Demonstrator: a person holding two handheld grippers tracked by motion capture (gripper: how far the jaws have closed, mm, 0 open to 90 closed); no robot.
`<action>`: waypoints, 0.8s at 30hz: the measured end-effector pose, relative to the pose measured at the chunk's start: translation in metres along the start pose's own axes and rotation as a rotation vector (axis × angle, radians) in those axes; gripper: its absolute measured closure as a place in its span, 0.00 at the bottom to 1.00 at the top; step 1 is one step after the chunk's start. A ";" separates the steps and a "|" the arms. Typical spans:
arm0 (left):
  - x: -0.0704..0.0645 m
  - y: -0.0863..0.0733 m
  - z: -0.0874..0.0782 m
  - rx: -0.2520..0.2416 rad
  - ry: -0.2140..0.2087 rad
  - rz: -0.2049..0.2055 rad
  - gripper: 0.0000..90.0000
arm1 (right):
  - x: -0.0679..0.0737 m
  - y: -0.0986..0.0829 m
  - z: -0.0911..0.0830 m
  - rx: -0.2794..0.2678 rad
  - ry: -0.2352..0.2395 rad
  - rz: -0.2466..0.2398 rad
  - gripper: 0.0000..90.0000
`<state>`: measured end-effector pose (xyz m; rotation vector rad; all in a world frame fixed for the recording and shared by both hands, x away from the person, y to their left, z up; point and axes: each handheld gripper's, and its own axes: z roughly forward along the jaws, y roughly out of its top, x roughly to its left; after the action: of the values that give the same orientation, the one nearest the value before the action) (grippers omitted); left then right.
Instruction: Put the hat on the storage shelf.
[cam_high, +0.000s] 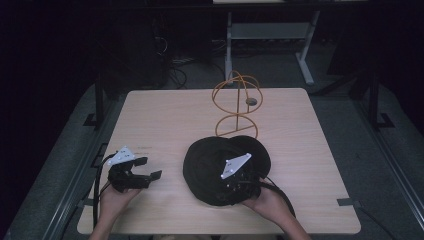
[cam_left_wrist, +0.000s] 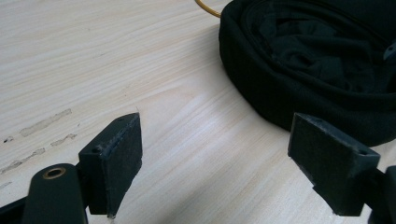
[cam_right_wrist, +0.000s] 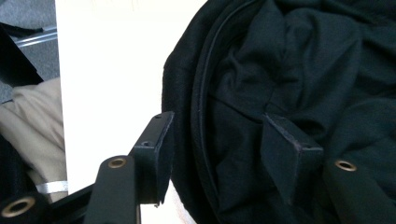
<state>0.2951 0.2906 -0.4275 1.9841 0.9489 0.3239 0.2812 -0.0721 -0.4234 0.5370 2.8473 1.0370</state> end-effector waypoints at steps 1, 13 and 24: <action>0.000 0.000 0.000 0.000 0.000 0.001 0.19 | 0.000 0.000 0.002 0.007 -0.003 -0.008 0.52; -0.002 0.000 0.001 0.004 -0.025 0.000 0.19 | 0.009 -0.002 0.019 0.061 -0.052 -0.043 0.67; -0.003 0.001 0.002 0.001 -0.037 -0.002 0.20 | 0.010 -0.002 0.015 0.038 -0.032 -0.088 0.85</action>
<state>0.2947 0.2866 -0.4278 1.9834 0.9279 0.2850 0.2743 -0.0605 -0.4358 0.4228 2.8394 0.9539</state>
